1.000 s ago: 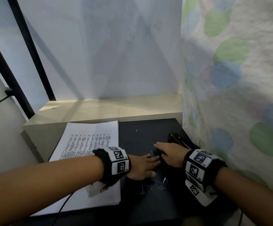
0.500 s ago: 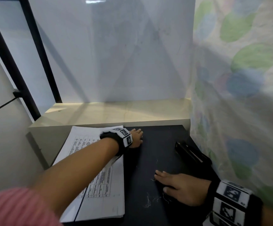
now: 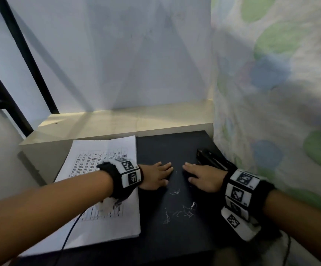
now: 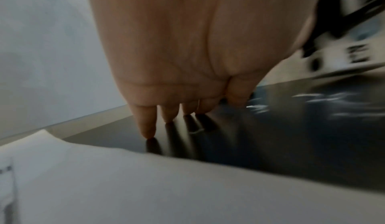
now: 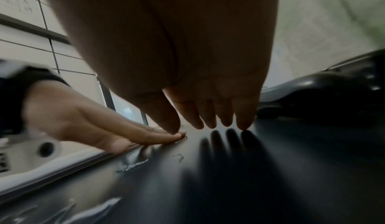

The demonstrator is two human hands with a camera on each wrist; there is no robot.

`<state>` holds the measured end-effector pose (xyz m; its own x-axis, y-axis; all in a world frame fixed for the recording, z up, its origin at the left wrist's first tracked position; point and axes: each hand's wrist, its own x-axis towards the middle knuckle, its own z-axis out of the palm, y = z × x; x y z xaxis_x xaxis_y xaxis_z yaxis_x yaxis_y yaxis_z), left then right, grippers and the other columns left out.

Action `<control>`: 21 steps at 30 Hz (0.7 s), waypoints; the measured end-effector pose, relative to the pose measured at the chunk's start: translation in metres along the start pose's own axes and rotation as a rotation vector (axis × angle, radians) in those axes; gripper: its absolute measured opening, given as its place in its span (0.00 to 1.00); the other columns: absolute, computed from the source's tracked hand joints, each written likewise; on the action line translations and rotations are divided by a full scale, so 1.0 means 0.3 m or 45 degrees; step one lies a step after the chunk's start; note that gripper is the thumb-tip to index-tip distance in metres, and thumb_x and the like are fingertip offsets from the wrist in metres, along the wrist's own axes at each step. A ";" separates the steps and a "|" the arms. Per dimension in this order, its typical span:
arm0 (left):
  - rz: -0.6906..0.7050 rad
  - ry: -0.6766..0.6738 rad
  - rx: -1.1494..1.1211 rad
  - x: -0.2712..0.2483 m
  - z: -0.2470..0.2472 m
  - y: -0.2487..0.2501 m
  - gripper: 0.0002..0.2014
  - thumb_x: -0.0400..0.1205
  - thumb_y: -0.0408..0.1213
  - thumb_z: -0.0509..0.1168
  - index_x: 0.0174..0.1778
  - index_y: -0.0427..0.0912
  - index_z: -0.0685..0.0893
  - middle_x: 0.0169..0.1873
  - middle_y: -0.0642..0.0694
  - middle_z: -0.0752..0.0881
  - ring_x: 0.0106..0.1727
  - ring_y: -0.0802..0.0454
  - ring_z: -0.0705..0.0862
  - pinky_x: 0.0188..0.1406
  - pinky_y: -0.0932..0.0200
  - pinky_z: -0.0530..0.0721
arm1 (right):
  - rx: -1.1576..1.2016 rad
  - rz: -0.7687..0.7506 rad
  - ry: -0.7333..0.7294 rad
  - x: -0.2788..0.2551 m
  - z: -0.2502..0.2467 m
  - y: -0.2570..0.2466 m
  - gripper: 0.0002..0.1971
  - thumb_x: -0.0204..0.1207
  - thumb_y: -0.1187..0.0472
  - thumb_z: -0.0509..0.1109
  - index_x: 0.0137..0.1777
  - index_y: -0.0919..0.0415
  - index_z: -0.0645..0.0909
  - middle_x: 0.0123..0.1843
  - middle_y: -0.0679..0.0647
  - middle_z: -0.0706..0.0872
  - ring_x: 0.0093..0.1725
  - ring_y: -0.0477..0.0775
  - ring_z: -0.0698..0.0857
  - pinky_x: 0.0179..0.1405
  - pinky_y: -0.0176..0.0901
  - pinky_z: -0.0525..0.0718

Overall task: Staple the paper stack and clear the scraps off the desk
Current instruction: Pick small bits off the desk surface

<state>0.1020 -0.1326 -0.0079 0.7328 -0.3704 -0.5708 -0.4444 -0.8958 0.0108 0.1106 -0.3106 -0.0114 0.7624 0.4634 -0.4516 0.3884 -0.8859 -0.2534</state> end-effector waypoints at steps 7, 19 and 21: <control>0.181 0.028 -0.098 -0.143 0.058 0.085 0.25 0.89 0.40 0.47 0.81 0.30 0.58 0.83 0.36 0.54 0.84 0.44 0.53 0.82 0.56 0.45 | -0.123 -0.130 -0.114 0.008 0.028 -0.082 0.29 0.84 0.65 0.51 0.83 0.59 0.46 0.86 0.54 0.43 0.85 0.55 0.47 0.82 0.43 0.49; 0.069 0.607 -0.336 -0.133 0.023 -0.032 0.07 0.75 0.31 0.69 0.43 0.40 0.92 0.46 0.46 0.92 0.39 0.60 0.82 0.40 0.75 0.79 | 0.156 -0.173 0.358 -0.126 0.026 -0.016 0.11 0.76 0.62 0.69 0.55 0.57 0.88 0.60 0.49 0.89 0.59 0.42 0.86 0.67 0.31 0.78; -0.024 0.614 -0.315 -0.120 0.020 -0.040 0.05 0.73 0.33 0.72 0.44 0.39 0.90 0.47 0.45 0.90 0.40 0.56 0.82 0.39 0.70 0.76 | 0.173 -0.090 0.460 -0.124 0.008 0.001 0.07 0.72 0.61 0.73 0.49 0.56 0.90 0.51 0.49 0.92 0.48 0.42 0.87 0.54 0.32 0.84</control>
<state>0.0778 -0.1070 0.0076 0.9188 -0.3722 -0.1315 -0.3368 -0.9130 0.2303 0.0811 -0.3282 0.0032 0.8788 0.4656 -0.1048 0.3929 -0.8305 -0.3950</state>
